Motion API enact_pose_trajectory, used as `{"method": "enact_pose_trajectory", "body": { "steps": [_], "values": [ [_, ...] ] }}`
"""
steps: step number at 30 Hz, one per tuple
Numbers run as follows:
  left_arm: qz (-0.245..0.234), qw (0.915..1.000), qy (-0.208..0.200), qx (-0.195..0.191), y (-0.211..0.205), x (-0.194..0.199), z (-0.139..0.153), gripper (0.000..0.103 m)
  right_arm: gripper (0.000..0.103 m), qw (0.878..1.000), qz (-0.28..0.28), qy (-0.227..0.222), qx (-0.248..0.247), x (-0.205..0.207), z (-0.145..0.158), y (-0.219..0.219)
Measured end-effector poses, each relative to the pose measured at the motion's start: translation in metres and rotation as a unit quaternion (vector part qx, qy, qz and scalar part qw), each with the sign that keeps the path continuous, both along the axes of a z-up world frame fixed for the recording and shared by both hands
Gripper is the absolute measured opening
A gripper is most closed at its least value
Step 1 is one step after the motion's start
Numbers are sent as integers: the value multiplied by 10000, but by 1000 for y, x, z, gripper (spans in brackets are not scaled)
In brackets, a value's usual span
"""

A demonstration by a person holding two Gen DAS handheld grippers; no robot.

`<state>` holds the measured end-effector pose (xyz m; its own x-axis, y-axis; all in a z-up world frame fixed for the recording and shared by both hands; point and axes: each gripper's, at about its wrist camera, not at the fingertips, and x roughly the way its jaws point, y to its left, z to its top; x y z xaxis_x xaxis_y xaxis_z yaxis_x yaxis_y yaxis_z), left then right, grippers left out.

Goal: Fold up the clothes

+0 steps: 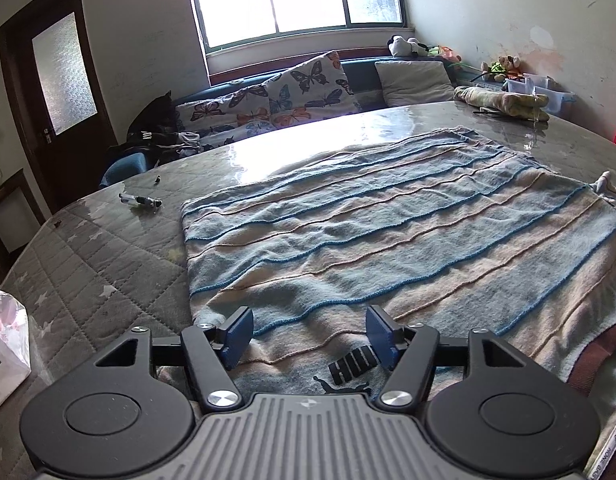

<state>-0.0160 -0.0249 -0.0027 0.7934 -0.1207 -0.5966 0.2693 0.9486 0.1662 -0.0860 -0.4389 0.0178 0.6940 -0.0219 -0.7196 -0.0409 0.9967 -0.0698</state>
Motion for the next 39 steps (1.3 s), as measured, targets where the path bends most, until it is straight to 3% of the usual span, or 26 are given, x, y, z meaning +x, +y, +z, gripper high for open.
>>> {"method": "enact_pose_trajectory", "body": {
  "steps": [7, 9, 13, 18, 24, 27, 33, 39],
  "values": [
    [36, 10000, -8, -55, 3, 0, -1, 69, 4, 9999, -111, -29, 49, -3, 3, -5],
    [45, 10000, -12, -61, 3, 0, -1, 69, 14, 9999, -87, -89, 116, -2, 7, -5],
    [63, 9999, -17, -86, 4, -1, -1, 70, 23, 9998, 89, -182, 27, 4, 8, 2],
    [66, 9999, -17, -114, 4, -1, -2, 70, 22, 9999, 7, 118, 92, 6, -11, -1],
    [129, 9998, -23, -172, 7, 0, -2, 74, 20, 9987, -187, 444, -162, 0, -5, -1],
    [130, 9998, -24, -175, 7, 0, -2, 74, 22, 9990, 19, 325, -302, 4, 1, 3],
    [156, 9997, -20, -183, 7, 1, -2, 75, 22, 9975, 691, -36, -115, 33, 23, 29],
    [178, 9996, -4, -214, 8, 1, -2, 76, 22, 9893, 1451, -126, -42, 78, 19, 79]
  ]
}}
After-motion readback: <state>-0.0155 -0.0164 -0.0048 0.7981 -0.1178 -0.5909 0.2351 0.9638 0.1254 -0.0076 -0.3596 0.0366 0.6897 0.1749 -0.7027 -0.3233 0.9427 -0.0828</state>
